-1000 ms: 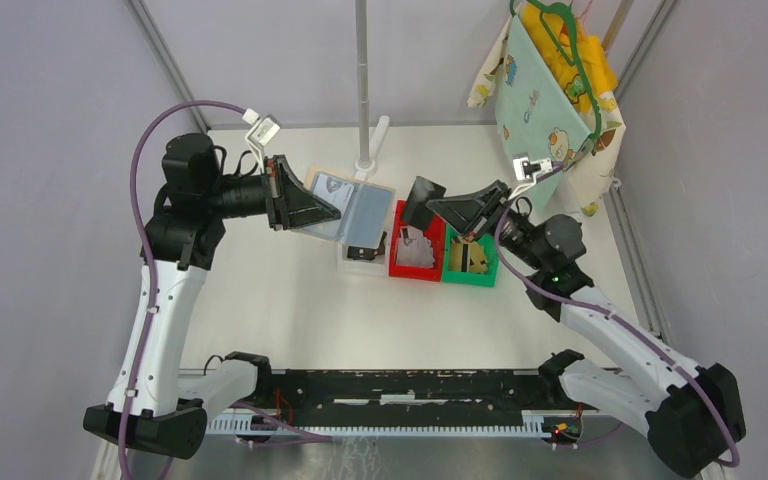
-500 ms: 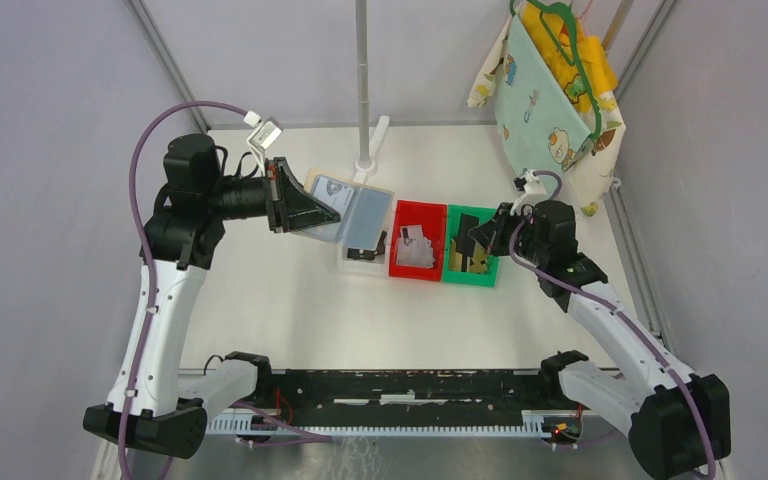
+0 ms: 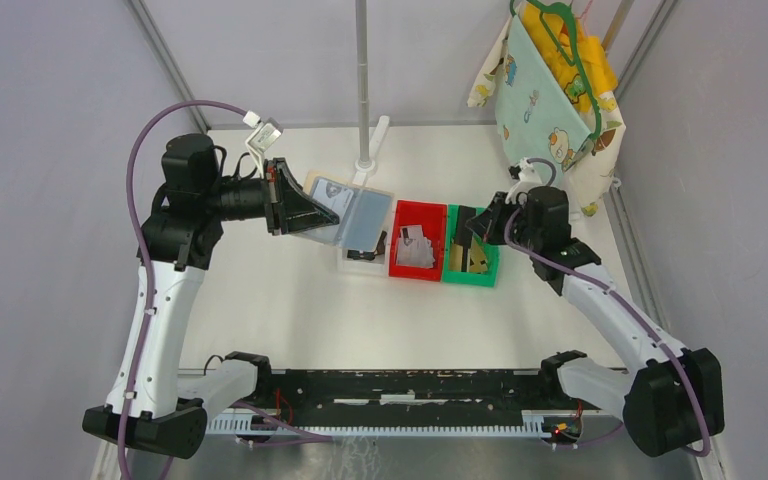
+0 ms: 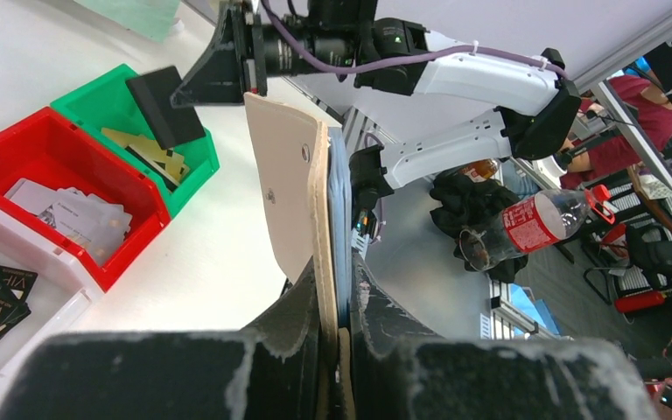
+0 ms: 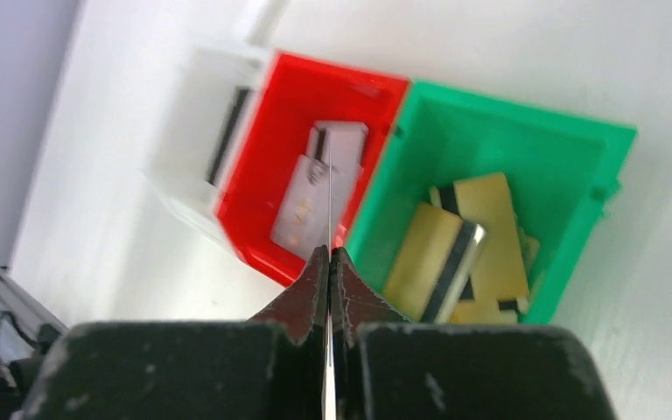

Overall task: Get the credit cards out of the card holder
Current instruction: Place the credit card in the storage box.

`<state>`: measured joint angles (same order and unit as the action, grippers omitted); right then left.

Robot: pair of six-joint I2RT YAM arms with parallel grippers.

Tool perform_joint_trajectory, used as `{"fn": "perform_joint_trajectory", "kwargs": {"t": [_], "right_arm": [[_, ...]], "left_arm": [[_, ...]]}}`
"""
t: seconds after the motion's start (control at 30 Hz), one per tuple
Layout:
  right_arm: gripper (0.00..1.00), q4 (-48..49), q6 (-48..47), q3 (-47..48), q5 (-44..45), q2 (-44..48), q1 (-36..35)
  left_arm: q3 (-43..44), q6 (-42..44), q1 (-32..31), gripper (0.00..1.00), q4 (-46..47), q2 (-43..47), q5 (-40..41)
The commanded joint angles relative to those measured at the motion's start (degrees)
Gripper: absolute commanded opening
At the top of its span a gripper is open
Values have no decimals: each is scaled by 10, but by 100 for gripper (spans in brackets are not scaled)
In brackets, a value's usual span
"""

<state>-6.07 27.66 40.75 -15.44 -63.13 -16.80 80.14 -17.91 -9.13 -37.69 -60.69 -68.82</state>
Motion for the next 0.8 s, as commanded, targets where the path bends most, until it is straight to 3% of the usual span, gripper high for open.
{"fn": "perform_joint_trajectory", "kwargs": {"t": [0.0,0.27,0.77], "right_arm": [[0,114,66,46,-50,7,-16],[0,145,86,183,-4,-183,-175],[0,126,108,338,137,-422,-256]], "left_arm": [[25,31,-1,2,4,9,-20],[33,25,-1,2,4,13,-19],[41,18,-1,2,9,23,-20]]}}
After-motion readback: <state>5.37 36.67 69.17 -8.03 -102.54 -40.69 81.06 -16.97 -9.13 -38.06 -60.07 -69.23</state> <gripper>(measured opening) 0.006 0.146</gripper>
